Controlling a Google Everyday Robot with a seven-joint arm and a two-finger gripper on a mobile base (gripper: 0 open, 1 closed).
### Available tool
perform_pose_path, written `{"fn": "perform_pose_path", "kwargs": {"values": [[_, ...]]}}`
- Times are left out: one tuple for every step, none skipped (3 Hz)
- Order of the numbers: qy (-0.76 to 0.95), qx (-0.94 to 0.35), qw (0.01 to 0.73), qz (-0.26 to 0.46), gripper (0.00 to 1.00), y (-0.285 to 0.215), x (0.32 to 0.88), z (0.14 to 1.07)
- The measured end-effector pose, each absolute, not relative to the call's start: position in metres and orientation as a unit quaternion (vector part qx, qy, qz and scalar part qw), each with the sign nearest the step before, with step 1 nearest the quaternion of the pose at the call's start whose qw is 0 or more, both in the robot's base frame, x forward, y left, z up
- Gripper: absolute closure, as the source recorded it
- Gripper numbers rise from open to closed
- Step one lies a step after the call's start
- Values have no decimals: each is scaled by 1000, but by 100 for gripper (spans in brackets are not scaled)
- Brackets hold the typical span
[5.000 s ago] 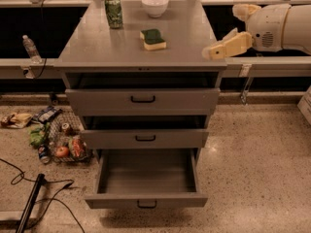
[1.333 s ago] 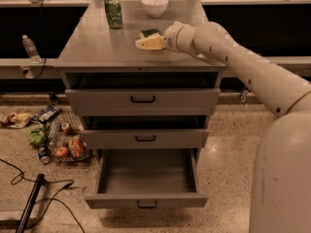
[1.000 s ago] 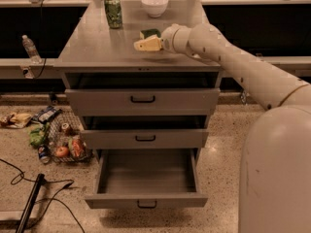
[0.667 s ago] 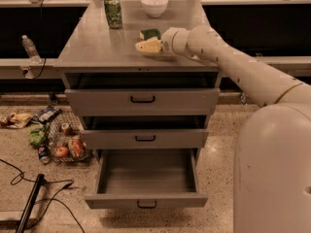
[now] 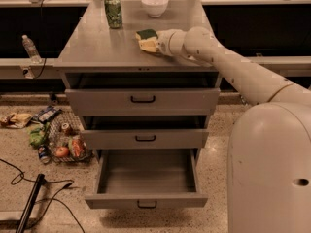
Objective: Place sponge into bottom drawer
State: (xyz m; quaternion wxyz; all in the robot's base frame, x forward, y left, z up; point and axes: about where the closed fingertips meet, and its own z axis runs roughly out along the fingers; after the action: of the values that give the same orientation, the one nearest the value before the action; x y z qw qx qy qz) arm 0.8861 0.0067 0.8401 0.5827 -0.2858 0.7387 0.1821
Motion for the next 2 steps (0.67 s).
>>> {"fn": "perform_pose_path", "kwargs": {"values": [[731,-285,596,170,83,-1,880,846],[717,-300,606,168,100,-21,850,866]]}}
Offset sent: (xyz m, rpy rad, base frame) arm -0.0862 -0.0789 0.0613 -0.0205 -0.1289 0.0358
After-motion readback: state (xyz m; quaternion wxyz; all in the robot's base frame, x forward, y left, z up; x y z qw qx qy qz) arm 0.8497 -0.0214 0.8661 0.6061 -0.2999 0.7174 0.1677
